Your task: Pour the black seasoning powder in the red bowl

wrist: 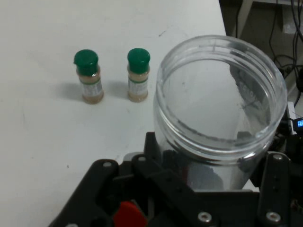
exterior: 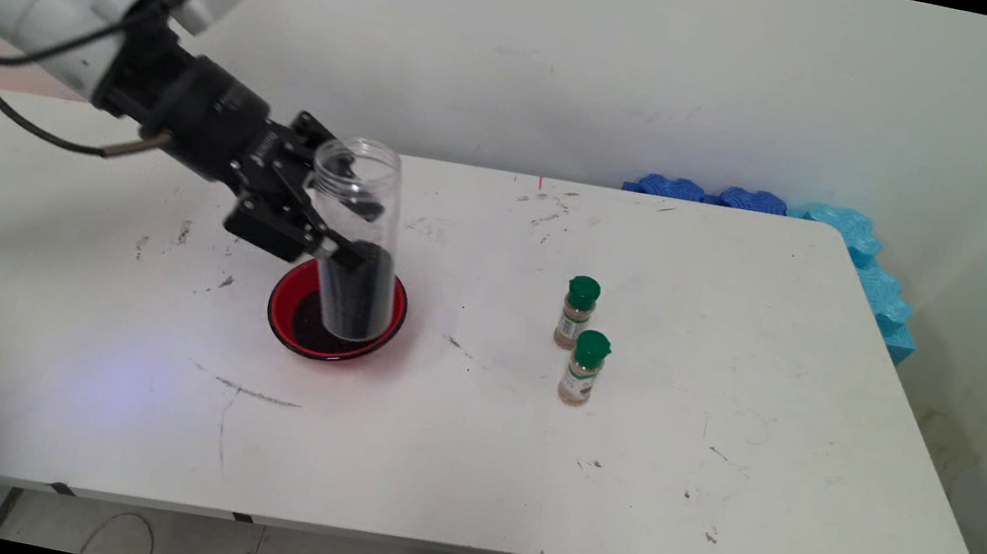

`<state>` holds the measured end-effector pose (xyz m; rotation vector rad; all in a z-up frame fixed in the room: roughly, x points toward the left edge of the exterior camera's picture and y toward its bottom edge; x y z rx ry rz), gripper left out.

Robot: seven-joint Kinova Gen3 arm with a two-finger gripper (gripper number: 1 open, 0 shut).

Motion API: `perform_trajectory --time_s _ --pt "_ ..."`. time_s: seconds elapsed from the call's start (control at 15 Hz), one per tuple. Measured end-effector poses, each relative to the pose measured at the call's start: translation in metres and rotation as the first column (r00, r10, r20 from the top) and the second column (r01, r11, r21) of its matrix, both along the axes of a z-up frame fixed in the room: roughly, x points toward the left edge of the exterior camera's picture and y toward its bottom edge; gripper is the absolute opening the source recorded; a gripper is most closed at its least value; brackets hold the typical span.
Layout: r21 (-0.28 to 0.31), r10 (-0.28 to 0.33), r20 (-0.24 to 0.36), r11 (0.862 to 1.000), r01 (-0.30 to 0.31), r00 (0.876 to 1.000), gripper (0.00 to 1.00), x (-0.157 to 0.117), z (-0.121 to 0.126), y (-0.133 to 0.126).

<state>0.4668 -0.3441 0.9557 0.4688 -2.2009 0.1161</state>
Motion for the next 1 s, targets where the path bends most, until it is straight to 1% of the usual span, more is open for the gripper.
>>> perform_trajectory --time_s 0.13,0.27,0.4,0.47,0.67,0.8,0.87,1.0 --pt "0.036 0.032 0.005 0.999 -0.032 0.999 0.00 0.011 0.006 0.002" --pt "0.081 0.073 0.000 0.994 -0.072 0.997 0.00 0.021 0.010 0.003" --pt "0.123 0.120 -0.026 0.986 -0.115 0.992 0.00 0.029 0.014 0.003" --pt "0.140 0.133 -0.038 0.982 -0.126 0.990 0.00 0.032 0.016 0.004" --pt "0.187 0.154 -0.048 0.972 -0.143 0.987 0.00 0.040 0.016 0.008" --pt "0.225 0.173 -0.039 0.961 -0.160 0.984 0.00 0.045 0.014 0.013" --pt "0.248 0.186 -0.032 0.953 -0.173 0.982 0.00 0.048 0.012 0.015" --pt "0.300 0.225 -0.027 0.931 -0.207 0.974 0.00 0.051 0.009 0.019"
